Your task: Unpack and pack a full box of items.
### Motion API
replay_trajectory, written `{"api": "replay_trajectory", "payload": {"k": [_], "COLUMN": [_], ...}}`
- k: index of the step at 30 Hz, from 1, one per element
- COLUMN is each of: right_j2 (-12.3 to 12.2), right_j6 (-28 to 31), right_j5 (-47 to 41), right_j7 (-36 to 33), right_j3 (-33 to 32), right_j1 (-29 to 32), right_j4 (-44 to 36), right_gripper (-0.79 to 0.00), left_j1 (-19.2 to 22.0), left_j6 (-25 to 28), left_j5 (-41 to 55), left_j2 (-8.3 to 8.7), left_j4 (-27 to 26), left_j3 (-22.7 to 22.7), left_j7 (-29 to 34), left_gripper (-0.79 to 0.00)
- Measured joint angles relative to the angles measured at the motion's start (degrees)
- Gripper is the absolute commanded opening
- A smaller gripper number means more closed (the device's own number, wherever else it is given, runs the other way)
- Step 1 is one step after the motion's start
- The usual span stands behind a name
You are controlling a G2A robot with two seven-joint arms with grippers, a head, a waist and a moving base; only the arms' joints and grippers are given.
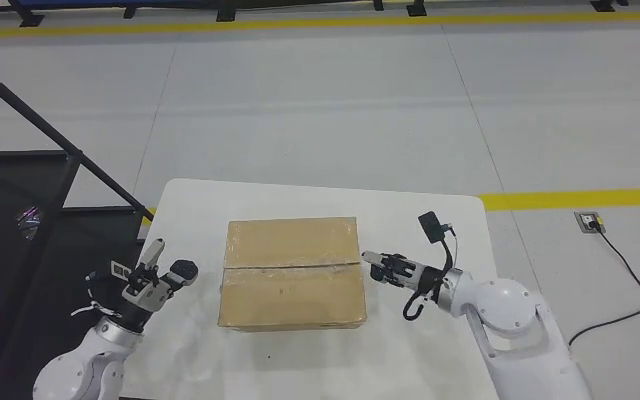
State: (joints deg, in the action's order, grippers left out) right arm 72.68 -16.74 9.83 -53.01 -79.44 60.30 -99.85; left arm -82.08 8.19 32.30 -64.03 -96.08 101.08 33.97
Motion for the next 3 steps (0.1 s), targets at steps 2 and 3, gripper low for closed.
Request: {"api": "replay_trajectory", "payload": {"k": [2, 3], "right_j2": [0.0, 0.0], "right_j6": [0.0, 0.0], "right_j5": [0.0, 0.0], "right_j7": [0.0, 0.0], "right_j3": [0.0, 0.0], "right_j1": [0.0, 0.0], "right_j4": [0.0, 0.0], "right_gripper": [-0.230, -0.179], "left_j1": [0.0, 0.0], "left_j6": [0.0, 0.0], "left_j5": [0.0, 0.0], "left_j2": [0.00, 0.00], "left_j4": [0.0, 0.0], "left_j3": [0.0, 0.0], "left_j7": [0.0, 0.0], "left_gripper": [-0.001, -0.001]}}
